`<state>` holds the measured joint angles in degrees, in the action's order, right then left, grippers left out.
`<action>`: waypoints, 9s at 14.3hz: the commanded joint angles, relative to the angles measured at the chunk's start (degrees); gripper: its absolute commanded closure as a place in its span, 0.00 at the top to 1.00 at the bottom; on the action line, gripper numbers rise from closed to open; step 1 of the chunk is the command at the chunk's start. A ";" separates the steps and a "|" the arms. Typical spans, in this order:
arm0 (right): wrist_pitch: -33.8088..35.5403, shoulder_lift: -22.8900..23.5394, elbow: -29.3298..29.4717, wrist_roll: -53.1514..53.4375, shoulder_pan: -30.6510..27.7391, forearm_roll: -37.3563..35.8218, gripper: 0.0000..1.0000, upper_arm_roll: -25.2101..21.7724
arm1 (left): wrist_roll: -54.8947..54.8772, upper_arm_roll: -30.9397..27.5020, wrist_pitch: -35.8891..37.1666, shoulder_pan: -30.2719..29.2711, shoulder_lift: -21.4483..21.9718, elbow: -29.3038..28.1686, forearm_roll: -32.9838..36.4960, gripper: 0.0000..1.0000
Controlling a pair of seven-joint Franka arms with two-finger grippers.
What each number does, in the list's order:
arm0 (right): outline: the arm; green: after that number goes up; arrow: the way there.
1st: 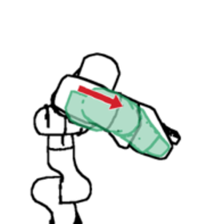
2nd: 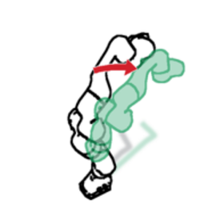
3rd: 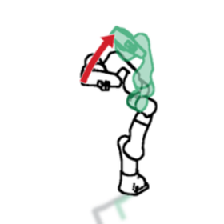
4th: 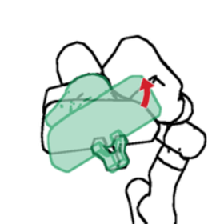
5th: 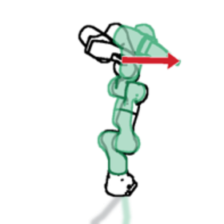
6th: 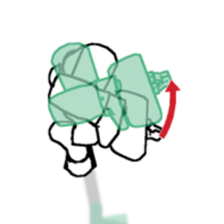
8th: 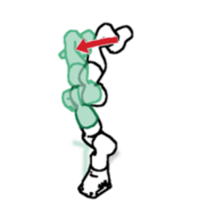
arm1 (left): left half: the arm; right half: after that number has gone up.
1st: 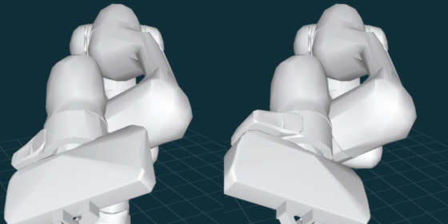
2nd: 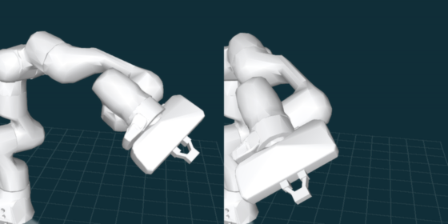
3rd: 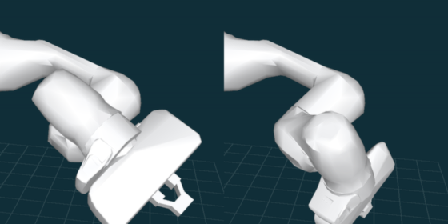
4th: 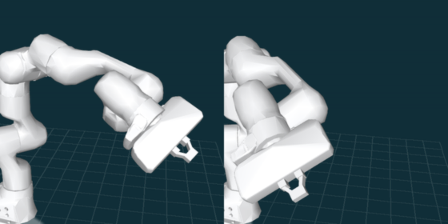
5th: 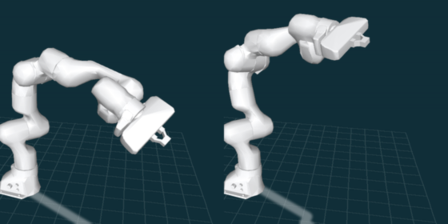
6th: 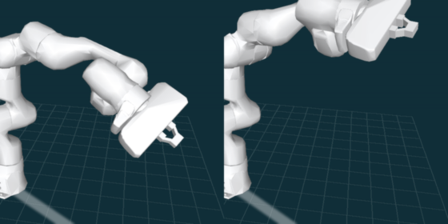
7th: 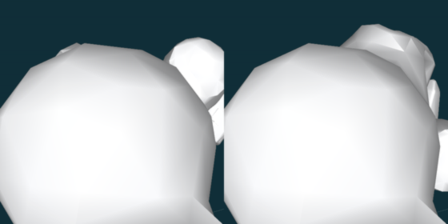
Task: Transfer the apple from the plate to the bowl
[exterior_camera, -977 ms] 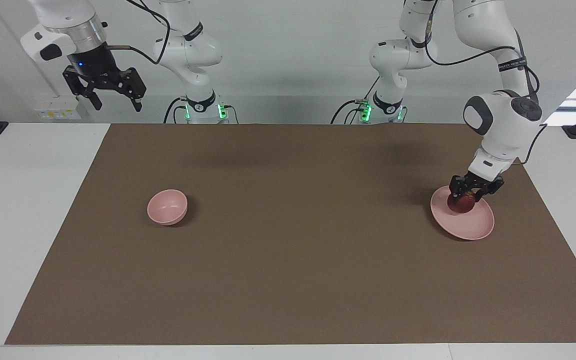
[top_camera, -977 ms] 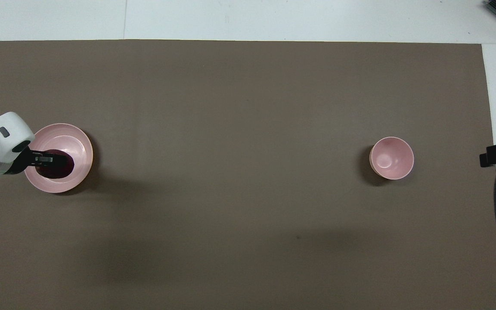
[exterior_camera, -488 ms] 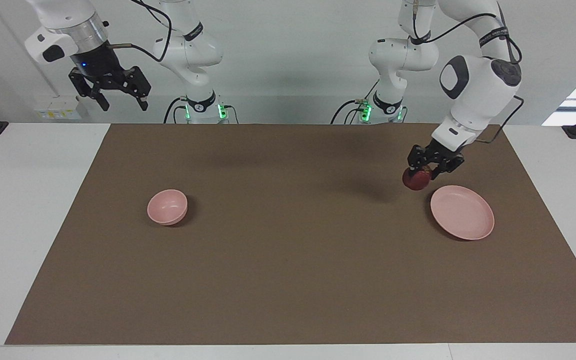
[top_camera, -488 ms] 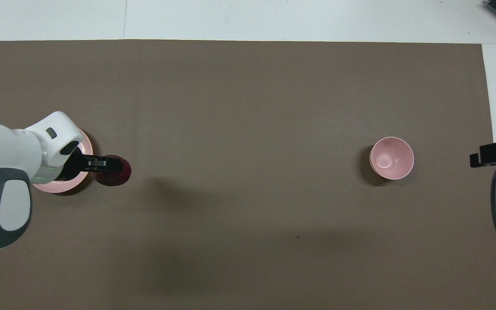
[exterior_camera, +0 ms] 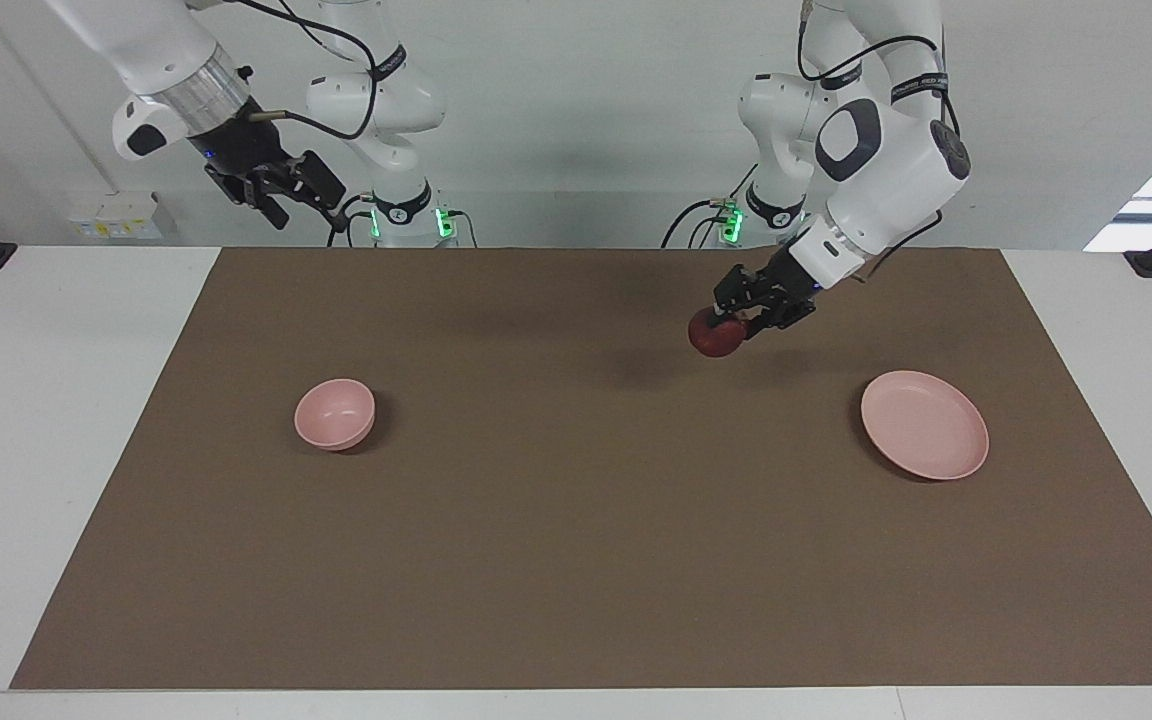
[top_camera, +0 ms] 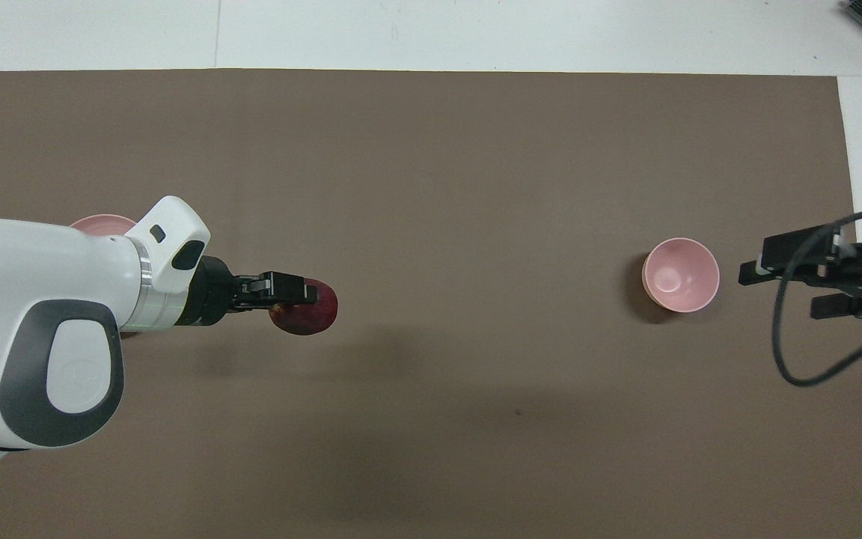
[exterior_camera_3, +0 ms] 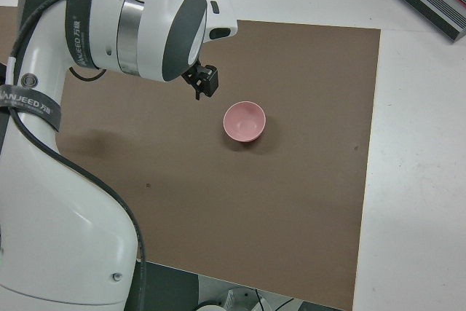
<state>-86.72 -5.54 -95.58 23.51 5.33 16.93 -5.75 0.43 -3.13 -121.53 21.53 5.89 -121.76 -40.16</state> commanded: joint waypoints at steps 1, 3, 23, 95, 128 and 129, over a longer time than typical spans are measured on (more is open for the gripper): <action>-3.62 -0.62 -4.35 9.16 2.66 3.89 1.00 0.30 | 1.16 1.98 -3.18 0.79 0.61 0.12 -8.06 0.00; -6.43 -0.26 -6.97 14.00 3.20 7.31 1.00 0.30 | 1.16 4.18 -5.38 0.79 0.79 0.12 -13.69 0.00; -28.24 7.73 -9.45 49.17 16.55 27.45 1.00 0.74 | 0.63 16.84 -27.98 0.79 0.96 0.21 -35.34 0.00; -40.10 19.42 -19.47 -26.06 -1.28 -14.12 0.00 0.21 | -12.03 1.21 45.49 -16.53 -5.36 42.47 39.80 1.00; -16.57 8.02 -5.59 -26.14 -1.54 -17.99 1.00 -0.05 | -11.59 0.23 45.59 -17.05 -3.87 42.22 39.28 1.00; -14.72 6.00 -5.24 -26.14 -1.81 -17.90 1.00 -0.05 | -11.59 0.23 45.59 -17.14 -3.87 42.22 39.28 1.00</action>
<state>-104.45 4.20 -100.78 -3.14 4.26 0.43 -6.09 -10.98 -2.51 -77.08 4.11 1.74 -80.24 -1.44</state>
